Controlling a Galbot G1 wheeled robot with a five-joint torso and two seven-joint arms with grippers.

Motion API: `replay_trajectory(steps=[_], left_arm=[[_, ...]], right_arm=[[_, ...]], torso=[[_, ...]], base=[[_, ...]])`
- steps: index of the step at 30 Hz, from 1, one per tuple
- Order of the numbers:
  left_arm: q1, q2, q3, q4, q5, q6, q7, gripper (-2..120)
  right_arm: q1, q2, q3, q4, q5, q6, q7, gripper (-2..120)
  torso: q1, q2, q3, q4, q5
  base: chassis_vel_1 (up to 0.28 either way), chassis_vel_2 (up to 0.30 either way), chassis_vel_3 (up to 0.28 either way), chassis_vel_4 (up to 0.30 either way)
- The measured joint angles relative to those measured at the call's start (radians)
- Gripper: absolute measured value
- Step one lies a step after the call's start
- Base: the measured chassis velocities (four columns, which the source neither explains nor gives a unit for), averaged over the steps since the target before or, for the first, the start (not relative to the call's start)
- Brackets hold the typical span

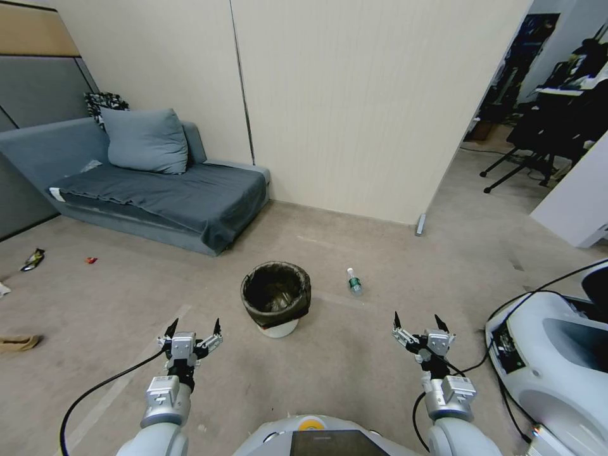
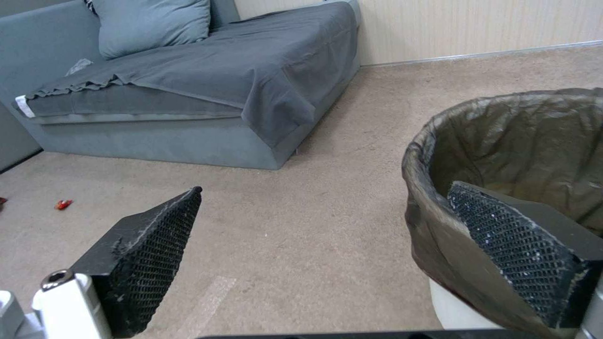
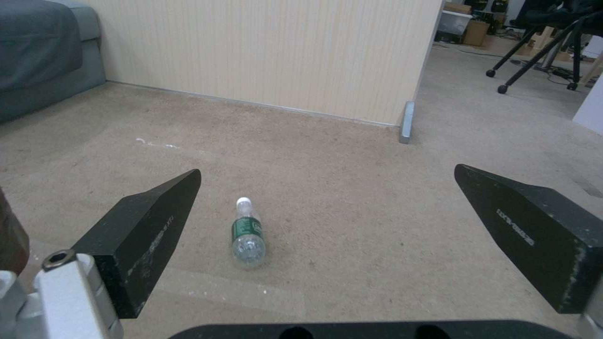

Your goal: Pick up the trash bin, then pick up the garbage from the floor and place it into the trash bin.

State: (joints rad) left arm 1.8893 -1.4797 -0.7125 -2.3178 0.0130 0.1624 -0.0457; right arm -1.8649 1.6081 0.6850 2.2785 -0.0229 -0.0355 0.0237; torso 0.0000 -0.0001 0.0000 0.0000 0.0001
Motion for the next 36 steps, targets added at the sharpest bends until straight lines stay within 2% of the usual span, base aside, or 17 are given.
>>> replay_trajectory(steps=[16, 20, 25, 30, 36], left_arm=[[-0.009, 0.002, 0.003, 0.008, -0.002, 0.007, 0.001, 100], [-0.037, 0.008, 0.004, 0.018, -0.004, 0.037, 0.014, 100], [-0.144, 0.015, 0.001, 0.027, -0.012, 0.147, 0.055, 100], [-0.217, 0.034, 0.01, 0.059, -0.015, 0.215, 0.084, 100], [-0.28, 0.044, 0.026, 0.116, -0.026, 0.281, 0.088, 100]], right_arm=[[0.002, 0.0, -0.001, -0.002, 0.0, 0.001, 0.0, 100], [0.005, 0.0, -0.001, -0.005, 0.002, 0.01, 0.0, 100], [0.005, 0.0, -0.001, -0.007, 0.002, 0.011, 0.001, 100], [0.009, 0.0, 0.0, -0.02, 0.011, 0.009, 0.015, 100], [0.027, 0.0, -0.001, -0.036, 0.027, -0.016, 0.026, 100]], torso=[[0.0, 0.0, 0.0, 0.0, 0.0], [0.0, 0.0, 0.0, 0.0001, -0.0001], [0.0, 0.0, 0.0, -0.0002, -0.0001], [0.0, 0.0, 0.0, -0.0001, -0.0001], [0.0, 0.0, 0.0, 0.0, -0.0001]], base=[[-0.118, 0.111, 0.116, -0.116], [-0.031, 0.047, 0.027, -0.035], [0.0, 0.0, 0.0, 0.0], [0.0, 0.0, 0.0, 0.0], [0.0, 0.0, 0.0, 0.0]])
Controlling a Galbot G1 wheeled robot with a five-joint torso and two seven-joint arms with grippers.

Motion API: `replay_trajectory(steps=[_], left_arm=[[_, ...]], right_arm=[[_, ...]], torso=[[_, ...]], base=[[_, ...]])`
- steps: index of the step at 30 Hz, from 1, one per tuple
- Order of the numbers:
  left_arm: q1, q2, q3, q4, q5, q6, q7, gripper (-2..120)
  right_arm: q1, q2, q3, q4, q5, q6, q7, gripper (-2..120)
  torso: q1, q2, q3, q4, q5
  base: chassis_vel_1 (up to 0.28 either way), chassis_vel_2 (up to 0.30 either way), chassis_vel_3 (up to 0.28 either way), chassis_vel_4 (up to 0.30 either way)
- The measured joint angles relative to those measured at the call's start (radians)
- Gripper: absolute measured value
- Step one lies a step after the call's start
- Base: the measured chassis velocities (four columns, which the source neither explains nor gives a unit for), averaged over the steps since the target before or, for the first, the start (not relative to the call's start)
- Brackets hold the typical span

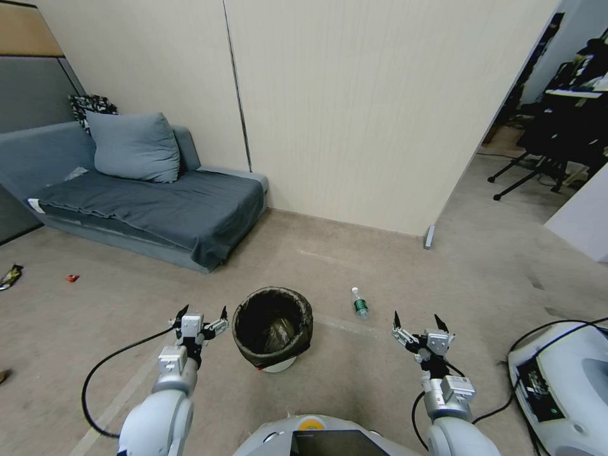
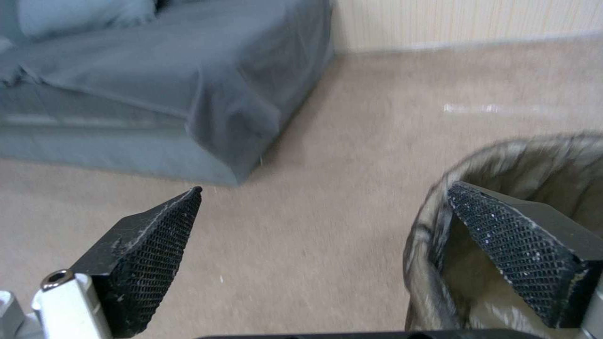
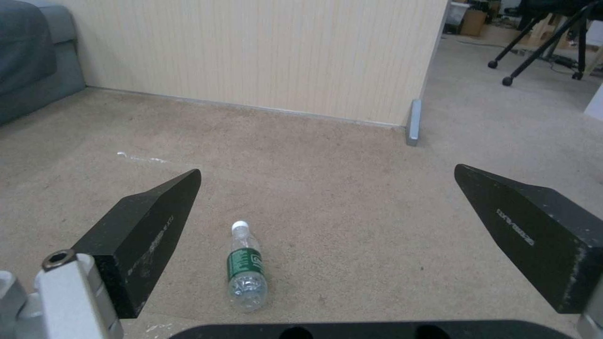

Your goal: Pick up the trash bin, then pick up the garbage from the floor and place it into the trash bin.

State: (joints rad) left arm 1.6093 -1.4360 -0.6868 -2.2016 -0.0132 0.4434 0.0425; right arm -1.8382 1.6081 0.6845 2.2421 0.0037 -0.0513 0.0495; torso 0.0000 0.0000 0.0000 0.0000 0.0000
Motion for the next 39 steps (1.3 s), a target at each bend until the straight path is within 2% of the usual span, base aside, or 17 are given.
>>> replay_trajectory(steps=[6, 10, 13, 21, 30, 39], left_arm=[[-0.08, 0.004, 0.043, 0.058, -0.023, 0.109, -0.004, 100], [-0.108, 0.005, 0.068, 0.079, -0.032, 0.146, -0.005, 100], [-0.152, 0.007, 0.111, 0.124, -0.056, 0.183, -0.016, 100], [-0.237, 0.0, 0.18, 0.219, -0.059, 0.207, -0.045, 100], [-0.283, -0.008, 0.194, 0.3, -0.059, 0.209, -0.053, 100], [-0.292, -0.013, 0.191, 0.317, -0.049, 0.211, -0.086, 100]], right_arm=[[0.018, 0.0, -0.007, -0.021, 0.003, -0.023, 0.001, 100], [0.021, 0.0, -0.007, -0.031, 0.003, -0.024, 0.001, 100], [0.026, 0.0, -0.006, -0.046, 0.002, -0.024, 0.002, 100], [0.034, 0.0, -0.004, -0.06, 0.0, -0.025, 0.003, 100], [0.045, 0.0, -0.003, -0.076, 0.001, -0.029, 0.009, 100], [0.046, 0.0, -0.002, -0.087, 0.001, -0.029, 0.013, 100]], torso=[[0.0, 0.0, 0.0, 0.0, 0.0], [0.0, 0.0, 0.0, 0.0, 0.0001], [0.0, 0.0, 0.0, 0.0, 0.0001], [0.0, 0.0, 0.0, -0.0001, 0.0001], [0.0, 0.0, 0.0, 0.0, 0.0001], [0.0, 0.0, 0.0, 0.0, 0.0]], base=[[0.0, 0.0, 0.0, 0.0], [0.0, 0.0, 0.0, 0.0], [0.0, 0.0, 0.0, 0.0], [0.0, 0.0, 0.0, 0.0], [0.0, 0.0, 0.0, 0.0], [0.0, 0.0, 0.0, 0.0]])
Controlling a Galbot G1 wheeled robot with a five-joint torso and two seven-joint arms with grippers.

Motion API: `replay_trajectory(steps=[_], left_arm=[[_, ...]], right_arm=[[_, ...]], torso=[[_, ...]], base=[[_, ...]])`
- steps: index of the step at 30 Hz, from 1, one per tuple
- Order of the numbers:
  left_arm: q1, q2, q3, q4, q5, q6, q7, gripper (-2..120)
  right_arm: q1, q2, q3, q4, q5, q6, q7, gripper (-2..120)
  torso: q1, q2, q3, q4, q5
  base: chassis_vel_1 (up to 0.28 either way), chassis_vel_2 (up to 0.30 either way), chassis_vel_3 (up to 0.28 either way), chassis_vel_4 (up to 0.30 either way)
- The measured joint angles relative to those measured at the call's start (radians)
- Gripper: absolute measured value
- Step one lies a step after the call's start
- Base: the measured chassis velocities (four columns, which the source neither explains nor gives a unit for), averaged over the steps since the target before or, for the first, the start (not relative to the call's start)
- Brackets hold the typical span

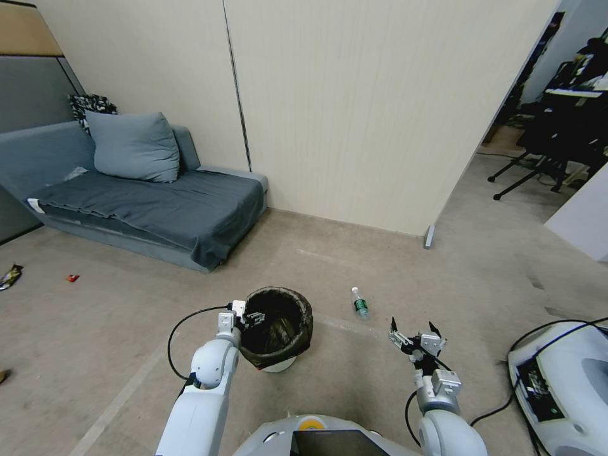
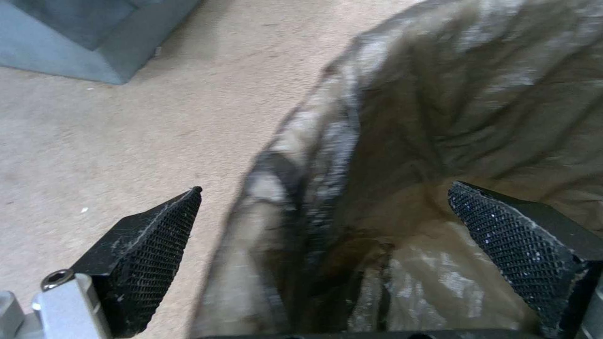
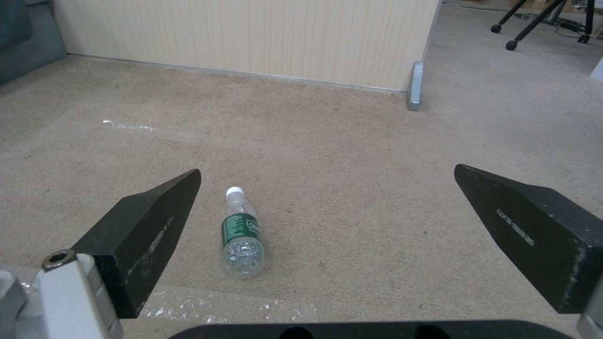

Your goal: Pick up the trash bin, then pick up the garbage from the floor and place it into the trash bin.

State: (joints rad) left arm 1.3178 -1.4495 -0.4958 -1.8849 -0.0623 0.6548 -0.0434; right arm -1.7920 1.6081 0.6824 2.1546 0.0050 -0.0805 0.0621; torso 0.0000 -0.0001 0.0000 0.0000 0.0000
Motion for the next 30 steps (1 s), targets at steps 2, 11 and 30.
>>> replay_trajectory(steps=[2, 11, 30], left_arm=[[0.001, 0.0, -0.004, -0.007, 0.004, 0.004, -0.006, 100], [-0.006, 0.001, -0.019, 0.009, 0.016, 0.03, -0.016, 100], [-0.023, 0.003, -0.02, 0.046, 0.017, 0.047, 0.004, 59]], right_arm=[[0.0, 0.0, 0.0, -0.003, 0.0, 0.0, 0.003, 100], [0.002, 0.0, -0.003, -0.01, -0.001, 0.0, 0.007, 100], [0.01, 0.0, -0.01, -0.017, -0.013, -0.005, 0.014, 100]], torso=[[0.0, 0.0, 0.0, 0.0, 0.0001], [0.0, 0.0, 0.0, 0.0, 0.0001], [0.0, 0.0, 0.0, 0.0002, 0.0005]], base=[[0.0, 0.0, 0.0, 0.0], [0.0, 0.0, 0.0, 0.0], [0.0, 0.0, 0.0, 0.0]])
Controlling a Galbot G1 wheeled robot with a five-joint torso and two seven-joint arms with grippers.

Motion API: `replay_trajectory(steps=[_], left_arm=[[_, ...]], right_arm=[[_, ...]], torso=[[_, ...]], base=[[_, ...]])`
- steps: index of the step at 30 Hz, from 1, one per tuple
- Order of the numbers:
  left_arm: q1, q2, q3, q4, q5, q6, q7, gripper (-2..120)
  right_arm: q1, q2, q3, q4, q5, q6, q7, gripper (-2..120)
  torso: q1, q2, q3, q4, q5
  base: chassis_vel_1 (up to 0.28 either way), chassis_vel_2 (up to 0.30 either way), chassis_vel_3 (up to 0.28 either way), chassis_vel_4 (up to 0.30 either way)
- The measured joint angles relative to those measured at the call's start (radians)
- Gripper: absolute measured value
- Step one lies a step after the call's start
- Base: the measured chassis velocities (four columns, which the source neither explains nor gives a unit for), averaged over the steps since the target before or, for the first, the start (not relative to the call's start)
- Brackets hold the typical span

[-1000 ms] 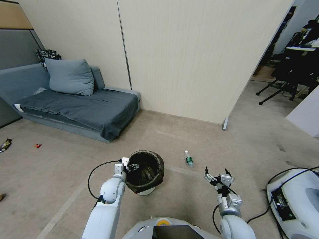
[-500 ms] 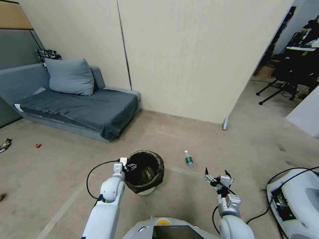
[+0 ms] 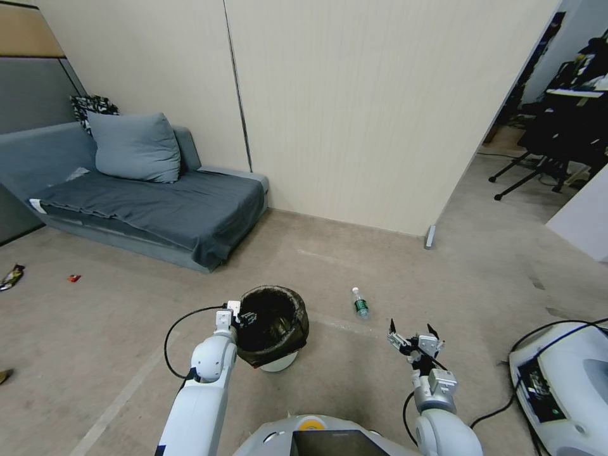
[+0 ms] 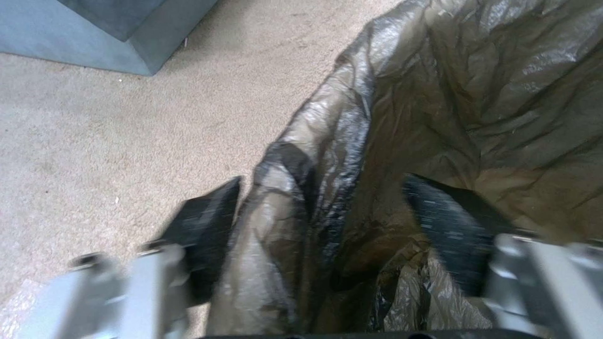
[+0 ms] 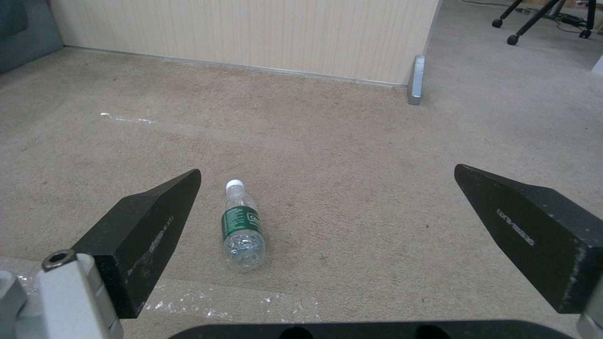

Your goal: Pick up the trash bin, then pick up the garbage from the floor and place it into the trash bin.

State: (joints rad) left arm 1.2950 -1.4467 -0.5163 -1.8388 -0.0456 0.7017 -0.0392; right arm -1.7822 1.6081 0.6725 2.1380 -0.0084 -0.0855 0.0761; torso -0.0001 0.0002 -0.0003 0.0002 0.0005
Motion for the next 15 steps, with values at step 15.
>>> replay_trajectory(steps=[15], left_arm=[[0.001, 0.003, -0.004, -0.006, -0.006, -0.009, 0.021, 22]], right_arm=[[0.002, 0.0, -0.007, 0.004, -0.009, -0.001, 0.0, 100]], torso=[[0.0, 0.0, 0.0, -0.0002, -0.0006]], base=[[0.0, 0.0, 0.0, 0.0]])
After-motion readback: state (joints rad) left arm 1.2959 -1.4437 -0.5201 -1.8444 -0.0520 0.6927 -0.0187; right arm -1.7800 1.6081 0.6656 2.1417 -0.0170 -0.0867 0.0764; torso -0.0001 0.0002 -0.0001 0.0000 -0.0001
